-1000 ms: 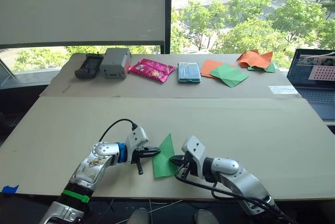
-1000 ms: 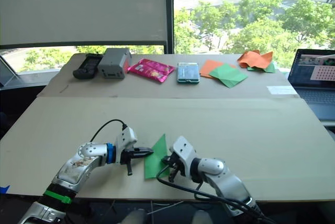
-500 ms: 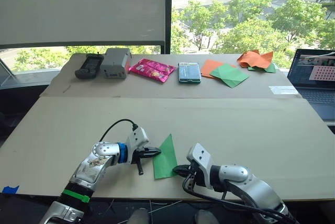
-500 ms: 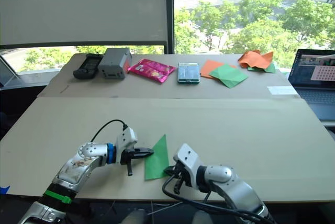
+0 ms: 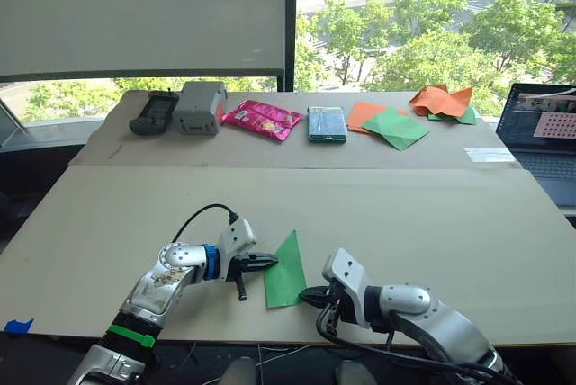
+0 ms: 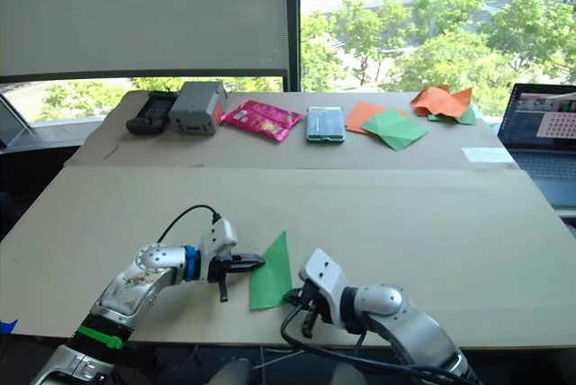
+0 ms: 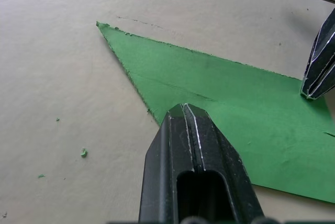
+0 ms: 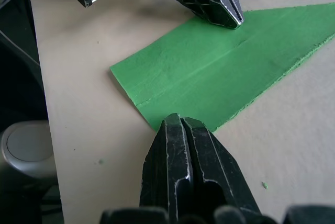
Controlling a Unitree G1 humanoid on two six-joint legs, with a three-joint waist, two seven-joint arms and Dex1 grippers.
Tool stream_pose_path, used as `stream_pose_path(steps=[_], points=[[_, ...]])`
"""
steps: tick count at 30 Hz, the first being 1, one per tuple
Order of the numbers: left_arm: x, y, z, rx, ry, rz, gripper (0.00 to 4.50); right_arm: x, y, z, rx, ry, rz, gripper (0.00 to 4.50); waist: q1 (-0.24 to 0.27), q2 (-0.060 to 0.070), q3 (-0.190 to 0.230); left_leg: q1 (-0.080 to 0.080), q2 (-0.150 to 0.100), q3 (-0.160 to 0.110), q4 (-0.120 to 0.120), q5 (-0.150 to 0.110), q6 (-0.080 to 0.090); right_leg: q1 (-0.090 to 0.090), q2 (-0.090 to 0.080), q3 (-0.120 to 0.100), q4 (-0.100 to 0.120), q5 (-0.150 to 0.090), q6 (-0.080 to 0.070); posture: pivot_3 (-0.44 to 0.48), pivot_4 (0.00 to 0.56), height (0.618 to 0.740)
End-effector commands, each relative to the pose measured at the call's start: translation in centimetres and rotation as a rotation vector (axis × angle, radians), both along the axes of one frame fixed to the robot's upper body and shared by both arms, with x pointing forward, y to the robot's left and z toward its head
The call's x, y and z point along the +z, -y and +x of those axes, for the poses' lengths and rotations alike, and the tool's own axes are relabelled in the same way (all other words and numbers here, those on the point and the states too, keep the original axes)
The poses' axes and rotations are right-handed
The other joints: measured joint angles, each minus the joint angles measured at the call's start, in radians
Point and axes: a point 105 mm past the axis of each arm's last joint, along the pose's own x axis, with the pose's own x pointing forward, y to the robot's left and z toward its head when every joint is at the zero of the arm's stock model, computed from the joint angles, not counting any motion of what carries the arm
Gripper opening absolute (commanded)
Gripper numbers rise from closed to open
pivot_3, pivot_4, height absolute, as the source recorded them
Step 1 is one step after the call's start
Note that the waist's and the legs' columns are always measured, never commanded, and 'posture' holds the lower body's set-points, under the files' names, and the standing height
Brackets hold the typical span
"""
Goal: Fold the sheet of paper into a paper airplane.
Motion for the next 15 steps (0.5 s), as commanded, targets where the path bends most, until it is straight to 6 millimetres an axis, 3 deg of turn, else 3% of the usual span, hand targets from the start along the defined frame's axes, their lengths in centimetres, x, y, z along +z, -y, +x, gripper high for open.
stream_pose_path(steps=[1,7,13,15], points=[[-0.5,-1.6,0.0,0.069,-0.060,0.030,0.02,3.7,0.6,0.7,-0.021,0.103,0.108,0.00,0.001,0.002,0.005,-0.002,0.000,0.000,0.000,0.000,0.000,-0.002,0.000,0.000,0.000,0.000,0.000,0.000,0.150,0.706],[3.0,-2.5,0.7,0.125,-0.015,-0.060,0.02,5.7,1.4,1.3,-0.089,0.189,0.116,0.00,-0.003,-0.001,0.013,-0.006,0.000,0.000,0.000,0.000,0.001,-0.008,0.000,-0.001,0.001,0.002,0.003,0.000,0.150,0.706],[5.4,-4.1,1.0,0.061,0.134,-0.038,0.02,5.9,1.1,0.6,-0.097,0.189,0.121,0.00,0.009,-0.001,0.018,-0.009,0.000,0.000,0.000,0.000,0.000,-0.008,0.000,-0.001,-0.001,0.001,0.002,0.000,0.150,0.706],[5.5,-4.2,1.0,-0.061,0.230,0.063,0.54,5.9,1.0,0.6,-0.099,0.186,0.124,0.00,0.016,-0.001,0.018,-0.009,0.000,0.000,0.000,0.000,0.000,-0.009,0.000,-0.001,-0.002,0.001,0.002,0.000,0.150,0.706]])
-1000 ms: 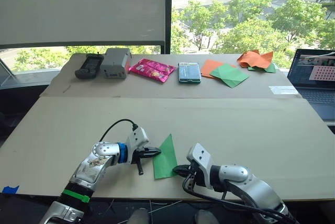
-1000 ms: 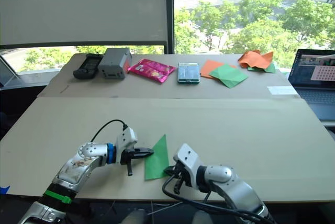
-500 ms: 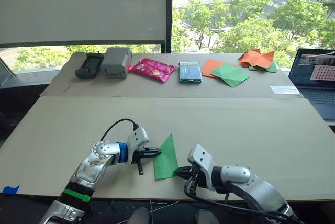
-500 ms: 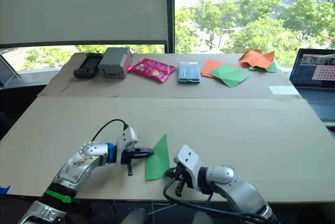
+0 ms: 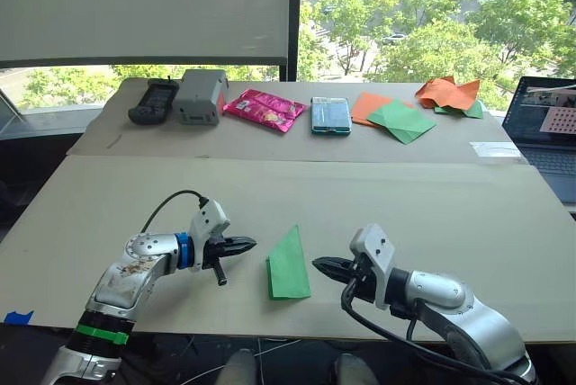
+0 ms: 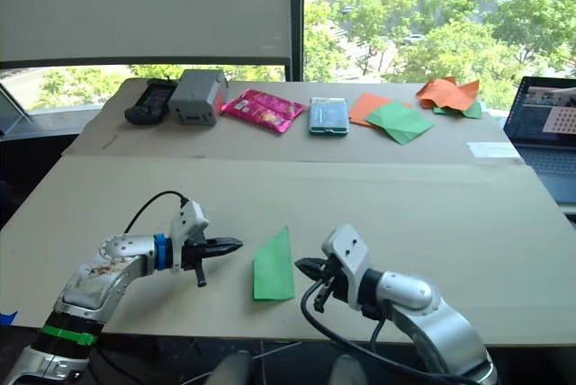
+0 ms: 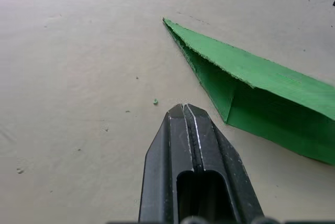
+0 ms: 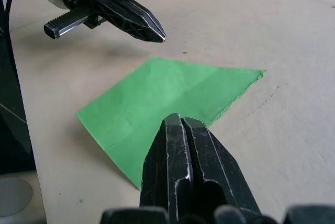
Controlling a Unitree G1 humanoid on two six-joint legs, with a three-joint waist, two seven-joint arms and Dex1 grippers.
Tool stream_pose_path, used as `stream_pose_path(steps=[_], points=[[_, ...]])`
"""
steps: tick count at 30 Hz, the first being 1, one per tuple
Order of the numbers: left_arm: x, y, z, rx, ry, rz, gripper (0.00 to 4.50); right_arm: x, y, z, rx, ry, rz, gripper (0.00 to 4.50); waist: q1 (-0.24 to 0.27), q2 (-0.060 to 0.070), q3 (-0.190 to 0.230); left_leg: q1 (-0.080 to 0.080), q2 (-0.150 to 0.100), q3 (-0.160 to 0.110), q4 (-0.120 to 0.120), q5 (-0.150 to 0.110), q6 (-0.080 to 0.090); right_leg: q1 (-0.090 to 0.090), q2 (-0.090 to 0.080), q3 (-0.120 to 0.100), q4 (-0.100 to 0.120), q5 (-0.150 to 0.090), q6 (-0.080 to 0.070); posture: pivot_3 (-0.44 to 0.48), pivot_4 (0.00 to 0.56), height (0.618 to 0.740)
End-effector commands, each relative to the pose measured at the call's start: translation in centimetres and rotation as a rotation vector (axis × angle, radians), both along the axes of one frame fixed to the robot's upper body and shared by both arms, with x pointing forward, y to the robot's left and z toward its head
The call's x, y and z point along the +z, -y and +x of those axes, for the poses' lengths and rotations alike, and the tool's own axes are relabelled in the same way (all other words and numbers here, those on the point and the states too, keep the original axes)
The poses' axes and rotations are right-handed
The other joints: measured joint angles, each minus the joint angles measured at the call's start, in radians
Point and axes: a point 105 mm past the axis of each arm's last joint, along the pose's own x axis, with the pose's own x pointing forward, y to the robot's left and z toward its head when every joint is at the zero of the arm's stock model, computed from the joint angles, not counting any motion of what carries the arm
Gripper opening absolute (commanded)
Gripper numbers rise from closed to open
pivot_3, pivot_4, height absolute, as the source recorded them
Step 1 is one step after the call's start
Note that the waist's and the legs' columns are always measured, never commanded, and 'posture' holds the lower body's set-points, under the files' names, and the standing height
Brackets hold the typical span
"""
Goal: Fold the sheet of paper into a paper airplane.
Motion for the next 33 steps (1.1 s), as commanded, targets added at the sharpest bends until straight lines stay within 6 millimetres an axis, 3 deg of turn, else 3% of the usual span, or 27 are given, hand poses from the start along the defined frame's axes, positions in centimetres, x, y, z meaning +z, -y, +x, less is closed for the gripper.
stream_pose_path(steps=[1,7,12,18,27,33], points=[[1.4,0.0,0.0,-0.196,0.189,0.138,0.78,1.2,-0.5,-0.3,0.014,0.035,0.030,0.00,0.005,0.000,0.000,-0.001,0.000,0.000,0.000,0.000,0.000,0.000,0.000,0.000,0.000,0.000,0.000,0.000,0.150,0.706],[1.5,2.6,1.4,-0.574,0.617,0.370,2.83,0.7,-0.2,0.4,-0.008,0.028,0.016,0.00,0.023,0.001,0.001,-0.005,0.000,0.001,0.000,0.000,0.000,-0.001,0.000,-0.001,-0.001,0.000,0.000,0.000,0.150,0.706],[2.1,5.2,2.5,-0.735,0.811,0.357,2.83,0.8,-0.2,0.6,-0.021,0.034,0.016,0.00,0.030,0.001,0.000,-0.005,0.000,0.002,0.002,0.002,0.002,0.001,0.000,-0.001,0.000,0.003,0.004,0.000,0.150,0.706],[1.5,6.3,2.8,-0.836,0.835,0.357,2.83,1.1,0.1,0.8,-0.057,0.049,0.013,0.00,0.024,0.000,0.000,-0.004,0.000,0.002,0.002,0.008,0.013,0.002,0.000,-0.001,0.000,0.012,0.010,0.000,0.150,0.706],[0.4,6.4,2.3,-0.894,0.805,0.353,0.02,1.1,0.5,1.0,-0.088,0.054,0.008,0.00,0.014,0.000,0.000,-0.004,0.000,0.002,0.002,0.009,0.013,0.003,0.000,-0.001,0.001,0.012,0.008,0.000,0.150,0.706],[0.2,5.3,3.3,-0.769,0.757,0.367,0.02,1.4,0.3,1.5,-0.099,0.070,0.010,0.00,0.010,0.000,0.000,-0.004,0.000,0.002,0.002,0.009,0.014,0.004,0.000,-0.001,0.002,0.012,0.008,0.000,0.150,0.706]])
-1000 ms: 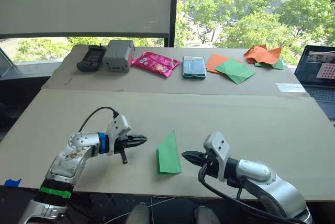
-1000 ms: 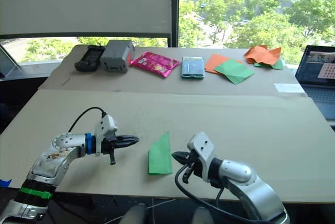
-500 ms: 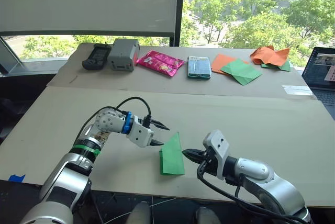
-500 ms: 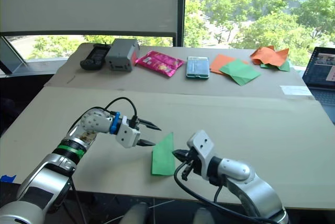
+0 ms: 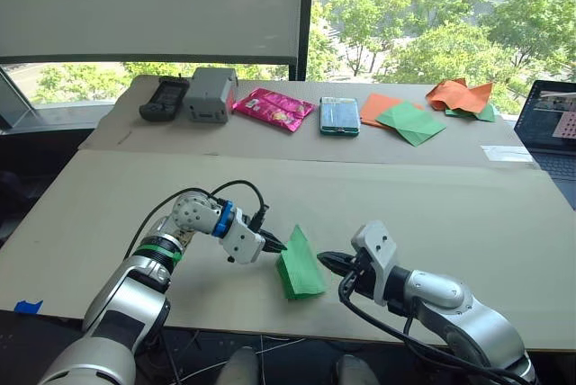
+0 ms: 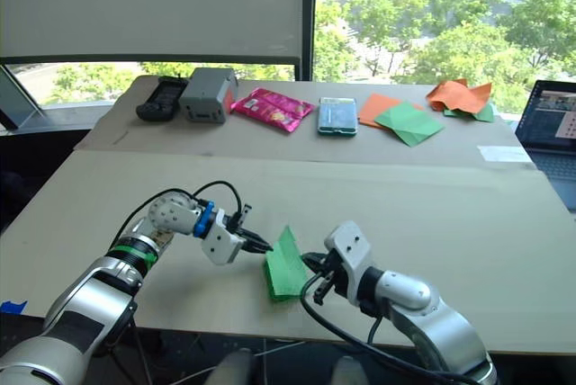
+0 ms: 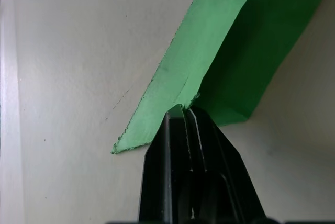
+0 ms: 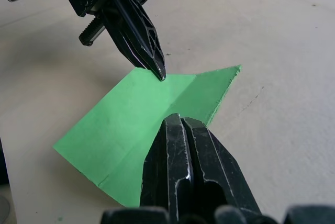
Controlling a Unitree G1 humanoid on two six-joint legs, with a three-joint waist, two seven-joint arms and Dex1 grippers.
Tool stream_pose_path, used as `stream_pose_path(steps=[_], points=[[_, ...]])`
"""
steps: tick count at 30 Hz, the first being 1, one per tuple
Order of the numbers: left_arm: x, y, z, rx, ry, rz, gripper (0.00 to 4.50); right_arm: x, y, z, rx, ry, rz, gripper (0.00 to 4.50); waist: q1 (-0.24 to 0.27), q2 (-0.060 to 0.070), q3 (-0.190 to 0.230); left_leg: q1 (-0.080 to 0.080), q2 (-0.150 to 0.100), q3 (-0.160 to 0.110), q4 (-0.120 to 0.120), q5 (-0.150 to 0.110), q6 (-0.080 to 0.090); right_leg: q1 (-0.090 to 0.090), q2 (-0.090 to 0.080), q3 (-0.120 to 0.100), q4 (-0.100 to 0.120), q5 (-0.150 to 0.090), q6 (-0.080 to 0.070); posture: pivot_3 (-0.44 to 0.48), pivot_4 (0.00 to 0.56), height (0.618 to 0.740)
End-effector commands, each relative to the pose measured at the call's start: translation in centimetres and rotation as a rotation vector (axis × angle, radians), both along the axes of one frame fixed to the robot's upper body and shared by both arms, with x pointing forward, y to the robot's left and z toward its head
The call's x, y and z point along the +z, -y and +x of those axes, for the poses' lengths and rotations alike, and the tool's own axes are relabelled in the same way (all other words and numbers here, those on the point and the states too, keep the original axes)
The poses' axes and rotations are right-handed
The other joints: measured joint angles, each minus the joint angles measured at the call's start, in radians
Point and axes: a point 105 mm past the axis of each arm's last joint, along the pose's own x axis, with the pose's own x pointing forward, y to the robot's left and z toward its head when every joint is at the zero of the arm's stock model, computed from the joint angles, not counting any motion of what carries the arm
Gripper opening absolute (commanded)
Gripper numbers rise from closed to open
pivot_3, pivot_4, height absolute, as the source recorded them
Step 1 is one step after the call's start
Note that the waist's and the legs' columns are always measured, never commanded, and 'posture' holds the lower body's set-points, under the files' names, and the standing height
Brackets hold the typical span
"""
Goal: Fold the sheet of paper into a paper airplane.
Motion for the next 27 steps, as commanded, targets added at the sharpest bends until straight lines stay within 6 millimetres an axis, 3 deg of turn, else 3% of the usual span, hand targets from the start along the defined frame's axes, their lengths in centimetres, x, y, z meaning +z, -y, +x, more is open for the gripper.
stream_pose_path(steps=[1,4,8,11,15,16,23,27], points=[[1.1,-0.8,1.7,0.177,-0.008,-0.083,0.02,1.5,0.0,0.5,-0.019,0.062,0.018,0.00,-0.003,0.000,0.000,0.000,0.000,0.000,0.000,0.000,0.000,0.000,0.000,0.000,0.000,0.001,0.001,0.000,0.150,0.706],[1.3,-1.6,2.4,0.381,-0.078,-0.153,0.02,2.0,0.5,1.1,-0.057,0.091,0.024,0.00,-0.012,0.001,0.000,0.001,0.000,0.000,0.000,0.001,0.001,0.002,0.000,0.001,0.002,0.003,0.006,0.000,0.150,0.706],[-0.4,-3.0,-0.7,0.574,-0.267,-0.047,0.02,3.0,1.0,1.5,-0.086,0.129,0.063,0.00,-0.031,0.002,-0.001,0.003,0.000,0.000,0.000,0.001,0.001,0.006,0.001,0.002,0.002,0.003,0.005,0.000,0.150,0.706],[-0.3,-2.6,-2.2,0.657,-0.337,-0.035,0.02,3.1,0.8,1.4,-0.058,0.141,0.058,0.00,-0.030,0.003,0.000,0.007,0.001,0.000,-0.001,0.000,0.000,0.007,0.002,0.003,0.002,0.000,0.000,0.000,0.150,0.706],[-0.6,-2.1,-2.5,0.744,-0.373,-0.022,0.02,2.6,0.5,1.5,-0.023,0.145,0.025,0.00,-0.022,0.004,0.001,0.006,0.002,0.000,-0.002,-0.006,-0.009,0.005,0.001,0.001,0.001,-0.003,-0.006,0.000,0.150,0.706],[-0.6,-1.9,-2.6,0.755,-0.388,-0.029,0.27,2.6,0.5,1.5,-0.017,0.148,0.017,0.00,-0.022,0.004,0.001,0.005,0.002,0.000,-0.002,-0.006,-0.009,0.004,0.001,0.000,0.000,-0.003,-0.006,0.000,0.150,0.706],[0.7,-2.2,-3.3,0.760,-0.469,-0.063,2.53,2.4,0.2,1.3,0.062,0.204,-0.056,2.23,-0.022,0.004,0.001,0.002,0.000,0.000,-0.001,-0.002,-0.003,0.000,0.001,0.002,0.002,-0.001,-0.003,0.000,0.150,0.706],[3.0,-4.0,-3.4,0.758,-0.548,-0.120,2.58,1.9,-1.1,0.0,0.212,0.289,-0.167,3.59,-0.024,0.003,0.001,0.002,0.001,0.000,-0.001,0.000,0.001,-0.001,0.001,0.002,0.003,-0.002,-0.004,0.000,0.150,0.706]])
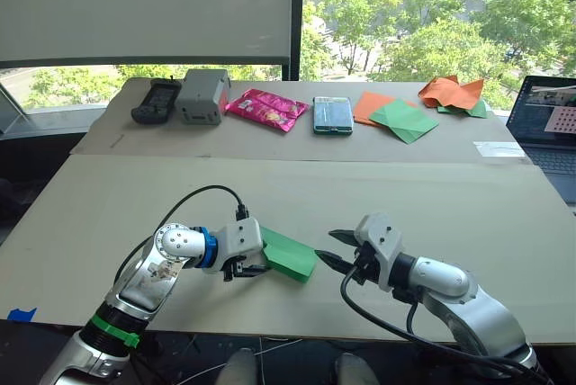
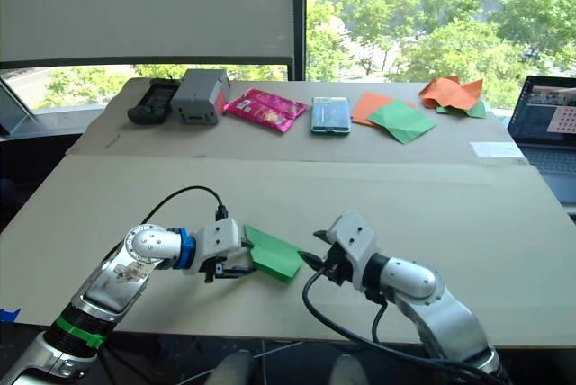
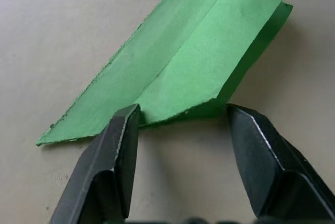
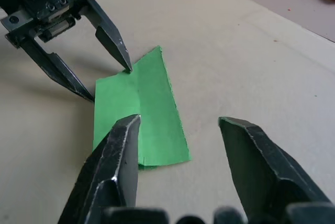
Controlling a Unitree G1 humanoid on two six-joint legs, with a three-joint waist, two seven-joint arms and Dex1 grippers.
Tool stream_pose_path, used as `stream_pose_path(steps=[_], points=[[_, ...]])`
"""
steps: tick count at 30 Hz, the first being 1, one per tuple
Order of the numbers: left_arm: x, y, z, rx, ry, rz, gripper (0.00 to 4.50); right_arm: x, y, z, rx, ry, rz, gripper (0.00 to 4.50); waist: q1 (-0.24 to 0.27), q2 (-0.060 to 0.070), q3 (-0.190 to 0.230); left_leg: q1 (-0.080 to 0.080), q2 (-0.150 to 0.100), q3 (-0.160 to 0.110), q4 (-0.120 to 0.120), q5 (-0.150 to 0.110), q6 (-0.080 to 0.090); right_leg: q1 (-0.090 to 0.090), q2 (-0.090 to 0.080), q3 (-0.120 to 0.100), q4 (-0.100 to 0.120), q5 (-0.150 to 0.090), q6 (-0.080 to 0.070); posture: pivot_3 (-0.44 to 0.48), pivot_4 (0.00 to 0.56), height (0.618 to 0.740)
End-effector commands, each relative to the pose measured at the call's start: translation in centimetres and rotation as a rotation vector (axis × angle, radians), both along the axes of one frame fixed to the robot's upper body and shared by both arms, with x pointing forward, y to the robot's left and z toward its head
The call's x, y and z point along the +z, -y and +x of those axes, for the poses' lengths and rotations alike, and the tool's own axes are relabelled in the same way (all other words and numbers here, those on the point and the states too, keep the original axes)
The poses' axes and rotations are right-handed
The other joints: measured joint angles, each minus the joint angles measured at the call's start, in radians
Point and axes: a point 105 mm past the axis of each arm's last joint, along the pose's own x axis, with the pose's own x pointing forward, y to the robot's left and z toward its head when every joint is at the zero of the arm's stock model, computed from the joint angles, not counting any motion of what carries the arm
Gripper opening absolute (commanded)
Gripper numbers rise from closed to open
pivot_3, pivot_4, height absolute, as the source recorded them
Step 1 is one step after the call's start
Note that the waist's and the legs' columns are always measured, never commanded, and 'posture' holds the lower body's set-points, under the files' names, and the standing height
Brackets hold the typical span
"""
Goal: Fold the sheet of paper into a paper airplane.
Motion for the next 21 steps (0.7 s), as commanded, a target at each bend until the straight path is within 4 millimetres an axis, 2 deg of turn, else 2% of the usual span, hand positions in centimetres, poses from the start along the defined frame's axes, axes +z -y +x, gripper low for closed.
stream_pose_path(steps=[1,2,3,7,13,16,21], points=[[3.2,-1.6,0.1,0.006,0.002,-0.079,2.58,0.6,-1.6,-1.2,0.153,0.136,-0.098,3.93,-0.003,0.000,0.000,0.000,0.000,0.000,0.000,0.000,0.000,0.000,0.000,0.000,0.000,0.000,0.000,0.000,0.150,0.706],[3.6,-2.2,0.3,0.018,-0.009,-0.095,2.58,0.4,-1.9,-1.3,0.176,0.153,-0.117,4.33,-0.005,0.000,0.000,0.000,0.000,0.000,0.000,0.000,0.000,0.000,0.000,0.000,0.000,0.000,0.000,0.000,0.150,0.706],[3.9,-2.9,0.3,0.029,-0.031,-0.119,2.58,0.1,-2.2,-1.4,0.197,0.171,-0.136,4.46,-0.007,0.000,0.000,0.001,0.000,0.000,0.000,0.000,0.000,0.000,0.000,0.000,-0.001,0.000,0.000,0.000,0.150,0.706],[4.5,-4.5,-0.2,0.046,-0.116,-0.194,2.58,-0.5,-3.1,-1.4,0.238,0.238,-0.177,4.46,-0.010,0.000,0.000,0.001,0.000,0.000,0.000,-0.001,-0.001,0.000,0.000,0.000,-0.001,0.000,0.000,0.000,0.150,0.706],[4.1,-5.6,1.0,0.156,-0.120,-0.307,2.58,-1.3,-3.4,0.7,0.154,0.349,-0.250,4.46,-0.005,-0.001,0.000,0.000,0.000,0.000,0.000,0.000,-0.001,0.000,0.000,0.001,-0.001,0.000,0.000,0.000,0.150,0.706],[4.0,-5.7,1.1,0.182,-0.146,-0.367,2.58,-1.6,-3.5,0.8,0.150,0.355,-0.249,3.61,-0.004,-0.002,-0.001,0.001,0.000,0.000,0.000,0.001,0.000,0.000,0.000,0.001,0.001,0.001,0.001,0.000,0.150,0.706],[3.4,-5.7,1.2,0.195,-0.170,-0.392,2.58,-1.8,-3.8,0.5,0.168,0.353,-0.236,1.87,-0.005,-0.003,-0.001,0.002,0.000,0.000,0.000,0.003,0.000,0.000,0.000,0.001,0.005,0.000,0.000,0.000,0.150,0.706]])
